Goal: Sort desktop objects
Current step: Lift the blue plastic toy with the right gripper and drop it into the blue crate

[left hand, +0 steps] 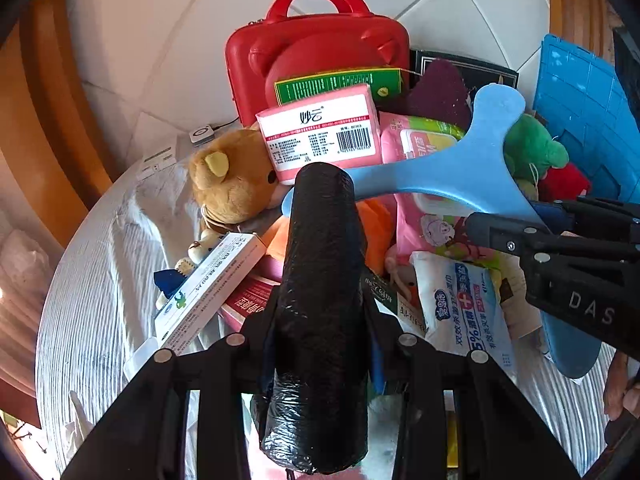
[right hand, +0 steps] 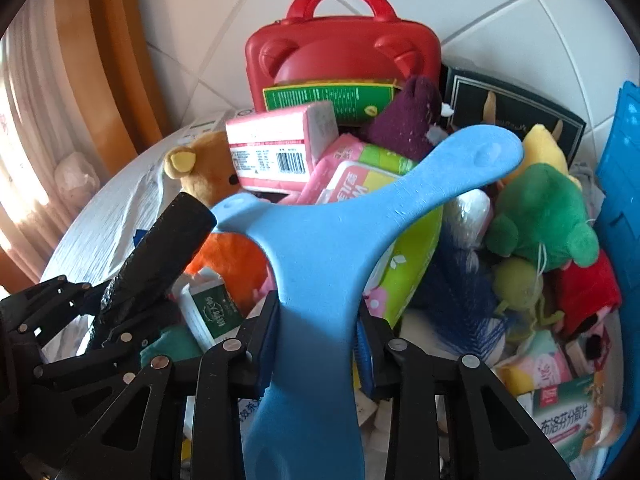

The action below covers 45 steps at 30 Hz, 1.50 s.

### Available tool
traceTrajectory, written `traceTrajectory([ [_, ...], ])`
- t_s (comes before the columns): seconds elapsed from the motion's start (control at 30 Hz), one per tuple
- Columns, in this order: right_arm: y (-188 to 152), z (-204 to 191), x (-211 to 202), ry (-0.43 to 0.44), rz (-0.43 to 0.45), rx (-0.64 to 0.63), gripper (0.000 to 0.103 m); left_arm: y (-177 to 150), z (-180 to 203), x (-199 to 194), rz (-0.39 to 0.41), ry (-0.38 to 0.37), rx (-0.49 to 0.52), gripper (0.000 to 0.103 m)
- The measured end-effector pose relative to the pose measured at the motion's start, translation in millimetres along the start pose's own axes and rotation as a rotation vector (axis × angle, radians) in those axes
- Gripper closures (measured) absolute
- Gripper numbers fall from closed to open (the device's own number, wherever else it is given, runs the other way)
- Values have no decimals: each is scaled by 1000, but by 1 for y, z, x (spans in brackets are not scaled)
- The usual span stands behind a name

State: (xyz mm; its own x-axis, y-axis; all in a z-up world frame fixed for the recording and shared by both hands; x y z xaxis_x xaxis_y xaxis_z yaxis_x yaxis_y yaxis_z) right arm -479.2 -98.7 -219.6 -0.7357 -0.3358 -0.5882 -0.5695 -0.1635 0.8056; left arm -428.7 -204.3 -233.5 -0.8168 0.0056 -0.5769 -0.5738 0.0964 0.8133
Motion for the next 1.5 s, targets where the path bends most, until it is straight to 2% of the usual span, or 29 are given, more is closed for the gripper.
traceTrajectory([
  [0.43, 35, 5, -59, -18, 147, 14, 71, 37, 17, -51, 107, -9, 37, 68],
  [0.67, 65, 39, -109, -110, 242, 63, 71, 64, 33, -88, 182, -46, 70, 68],
  [0.83, 89, 74, -160, -200, 321, 108, 71, 87, 67, -114, 235, -119, 113, 68],
  [1.13, 114, 148, -294, -386, 476, 150, 71, 145, 190, -171, 376, -318, 251, 68],
  [1.37, 110, 244, -415, -523, 577, 240, 71, 194, 333, -226, 498, -486, 357, 68],
  [1.5, 97, 305, -459, -577, 568, 252, 71, 214, 416, -247, 537, -576, 366, 68],
])
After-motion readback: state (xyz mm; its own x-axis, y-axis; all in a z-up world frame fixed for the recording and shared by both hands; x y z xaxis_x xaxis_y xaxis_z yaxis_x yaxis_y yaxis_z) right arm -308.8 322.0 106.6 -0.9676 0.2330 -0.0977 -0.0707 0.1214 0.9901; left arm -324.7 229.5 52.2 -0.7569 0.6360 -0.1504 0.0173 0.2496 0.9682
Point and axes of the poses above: each gripper's, at about its wrist camera, not at the fingertips, and x roughly the way its jaws point, z to its right, y to its top, the point moved 10 cm from there along x, roughly the way its jaws point, and after that the axes turned 12 degrees about z, right-handed, at the moved point
